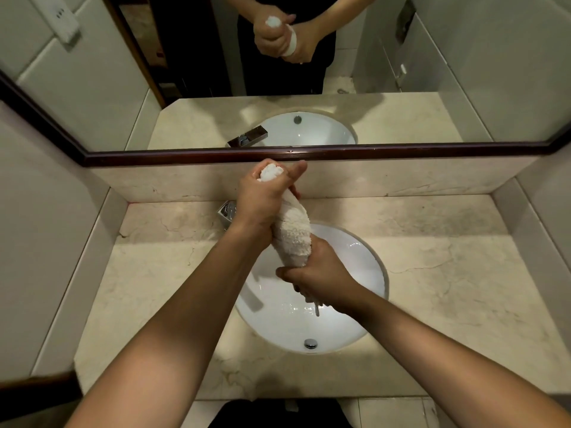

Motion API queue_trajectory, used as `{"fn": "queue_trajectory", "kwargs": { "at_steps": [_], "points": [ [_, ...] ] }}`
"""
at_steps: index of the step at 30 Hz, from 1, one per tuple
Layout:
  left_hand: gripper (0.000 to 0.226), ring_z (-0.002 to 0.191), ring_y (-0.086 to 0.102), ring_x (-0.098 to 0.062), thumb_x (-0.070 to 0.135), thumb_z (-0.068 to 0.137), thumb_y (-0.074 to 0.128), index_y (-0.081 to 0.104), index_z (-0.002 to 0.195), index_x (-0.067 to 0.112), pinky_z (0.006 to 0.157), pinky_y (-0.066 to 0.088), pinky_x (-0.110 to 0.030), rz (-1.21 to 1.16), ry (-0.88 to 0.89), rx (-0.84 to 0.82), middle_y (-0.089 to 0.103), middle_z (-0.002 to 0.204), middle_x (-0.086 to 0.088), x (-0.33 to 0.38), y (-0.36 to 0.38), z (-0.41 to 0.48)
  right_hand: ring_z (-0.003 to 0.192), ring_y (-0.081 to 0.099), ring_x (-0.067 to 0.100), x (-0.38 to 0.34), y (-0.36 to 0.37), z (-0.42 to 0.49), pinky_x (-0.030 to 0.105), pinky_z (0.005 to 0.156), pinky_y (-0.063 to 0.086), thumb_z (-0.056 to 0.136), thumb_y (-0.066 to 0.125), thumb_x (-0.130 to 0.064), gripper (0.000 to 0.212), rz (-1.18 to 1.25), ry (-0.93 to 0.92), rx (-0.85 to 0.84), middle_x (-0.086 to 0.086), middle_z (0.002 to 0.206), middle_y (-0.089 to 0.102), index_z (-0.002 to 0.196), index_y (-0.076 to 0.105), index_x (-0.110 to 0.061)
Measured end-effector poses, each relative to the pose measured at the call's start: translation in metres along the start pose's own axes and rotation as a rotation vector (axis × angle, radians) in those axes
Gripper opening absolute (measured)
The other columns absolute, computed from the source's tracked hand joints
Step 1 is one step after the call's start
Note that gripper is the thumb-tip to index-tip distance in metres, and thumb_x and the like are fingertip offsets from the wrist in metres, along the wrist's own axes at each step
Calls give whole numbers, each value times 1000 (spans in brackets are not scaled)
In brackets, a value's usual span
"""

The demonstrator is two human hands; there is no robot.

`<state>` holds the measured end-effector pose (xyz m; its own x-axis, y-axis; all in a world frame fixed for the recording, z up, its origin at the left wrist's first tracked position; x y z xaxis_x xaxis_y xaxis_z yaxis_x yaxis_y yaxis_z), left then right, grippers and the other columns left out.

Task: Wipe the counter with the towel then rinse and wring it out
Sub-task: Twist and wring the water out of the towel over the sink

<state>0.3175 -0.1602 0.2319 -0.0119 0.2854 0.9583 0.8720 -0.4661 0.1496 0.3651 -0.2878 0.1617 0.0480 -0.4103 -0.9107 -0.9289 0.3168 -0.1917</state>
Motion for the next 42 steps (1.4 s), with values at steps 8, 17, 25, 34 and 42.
{"fn": "queue_trajectory", "kwargs": {
  "at_steps": [8,17,25,34,42],
  "points": [
    [31,54,55,-21,4,94,65,53,67,12,55,51,-30,-73,-3,-106,53,61,-8,4,3,-10,41,48,22,1,7,-12,28,46,43,73,65,15,22,272,45,-245,13,56,44,75,47,1],
    [34,52,56,-21,0,95,60,50,67,14,55,49,-30,-165,36,-278,53,58,-5,13,16,-10,36,39,16,-8,18,-18,21,46,38,69,53,14,26,515,122,-470,13,63,38,87,50,-5],
    [27,54,59,-20,9,88,63,57,64,20,59,51,-30,-234,71,-372,56,61,-4,21,18,-17,36,44,13,-19,25,-28,18,43,43,71,46,17,33,632,136,-652,9,57,48,92,48,-9],
    [36,102,74,-28,40,99,54,60,118,10,90,60,-41,-186,1,-303,69,106,-15,9,6,-8,46,59,23,-17,4,-21,30,52,51,76,74,0,30,380,85,-367,14,61,59,100,55,5],
    [39,95,77,-9,22,86,77,61,122,26,78,63,-27,55,-204,-251,80,104,6,-20,-19,-13,79,71,22,-10,-23,-23,36,66,59,85,82,-2,35,215,35,-110,17,100,78,116,67,-9]
  ]
}}
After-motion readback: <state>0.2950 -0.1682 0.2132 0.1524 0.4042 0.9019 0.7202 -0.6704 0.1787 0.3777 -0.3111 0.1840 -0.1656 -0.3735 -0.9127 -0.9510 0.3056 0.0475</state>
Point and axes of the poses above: each hand's wrist, its own z-axis towards the middle knuckle, its own y-axis out of the palm, x = y × z, the point moved 6 cm from there along z, towards the middle knuckle
